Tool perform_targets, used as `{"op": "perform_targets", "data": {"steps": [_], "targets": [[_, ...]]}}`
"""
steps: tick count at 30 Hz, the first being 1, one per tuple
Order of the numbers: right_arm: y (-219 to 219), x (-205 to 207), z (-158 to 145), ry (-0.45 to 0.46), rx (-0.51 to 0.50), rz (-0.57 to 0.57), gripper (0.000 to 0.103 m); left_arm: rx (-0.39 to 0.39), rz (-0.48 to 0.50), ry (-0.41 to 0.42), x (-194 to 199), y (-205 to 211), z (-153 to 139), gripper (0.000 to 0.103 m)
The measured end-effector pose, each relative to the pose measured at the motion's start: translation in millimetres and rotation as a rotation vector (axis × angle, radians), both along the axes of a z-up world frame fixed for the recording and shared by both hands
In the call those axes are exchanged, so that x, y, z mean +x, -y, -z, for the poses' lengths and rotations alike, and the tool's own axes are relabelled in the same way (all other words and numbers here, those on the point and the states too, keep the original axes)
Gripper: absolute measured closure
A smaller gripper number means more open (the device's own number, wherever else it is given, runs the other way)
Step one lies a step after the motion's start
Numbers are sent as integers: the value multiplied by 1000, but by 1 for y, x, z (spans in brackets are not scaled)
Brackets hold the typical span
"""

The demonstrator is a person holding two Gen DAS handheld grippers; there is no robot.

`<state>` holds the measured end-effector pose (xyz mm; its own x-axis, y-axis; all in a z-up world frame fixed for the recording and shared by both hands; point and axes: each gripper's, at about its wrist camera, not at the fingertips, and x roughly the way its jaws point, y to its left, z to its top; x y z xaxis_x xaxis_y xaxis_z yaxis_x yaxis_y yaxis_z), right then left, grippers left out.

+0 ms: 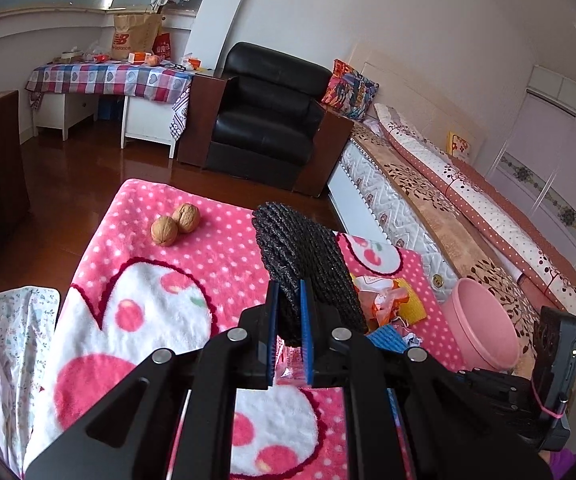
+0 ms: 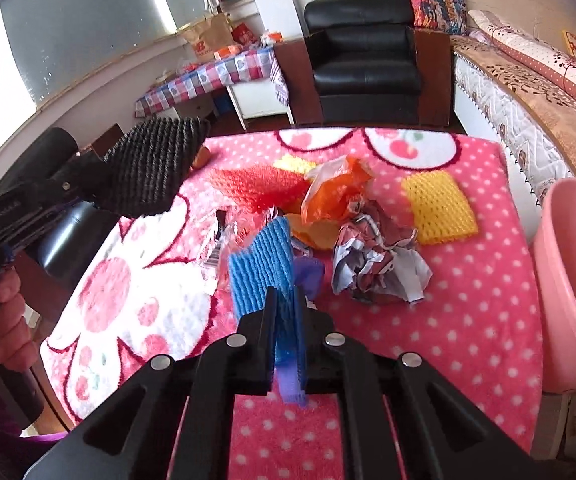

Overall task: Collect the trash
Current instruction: 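Grasp the black knitted pad with the left tool while the right grasps the blue sponge, then carry both items over the pink bucket and open both tools to drop them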

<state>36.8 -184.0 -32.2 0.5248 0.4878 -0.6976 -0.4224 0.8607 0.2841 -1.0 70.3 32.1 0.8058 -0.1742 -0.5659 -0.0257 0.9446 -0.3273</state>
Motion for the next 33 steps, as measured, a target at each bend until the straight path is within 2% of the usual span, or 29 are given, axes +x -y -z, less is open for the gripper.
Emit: {"op": "perform_targets", "data": {"steps": [8, 12, 17, 25, 33], "targets": [[53, -3, -32, 30, 126, 104, 96, 5, 52, 47, -3, 22, -14, 94], [78, -6, -44, 71, 124, 169, 96, 11, 91, 52, 0, 42, -19, 94], [120, -8, -52, 108, 91, 305, 96, 15, 166, 59, 9, 76, -21, 94], [205, -13, -41, 110, 53, 543, 96, 17, 309, 57, 34, 151, -17, 94], [258, -8, -24, 110, 48, 663, 96, 55, 441, 40, 59, 238, -3, 93]]}}
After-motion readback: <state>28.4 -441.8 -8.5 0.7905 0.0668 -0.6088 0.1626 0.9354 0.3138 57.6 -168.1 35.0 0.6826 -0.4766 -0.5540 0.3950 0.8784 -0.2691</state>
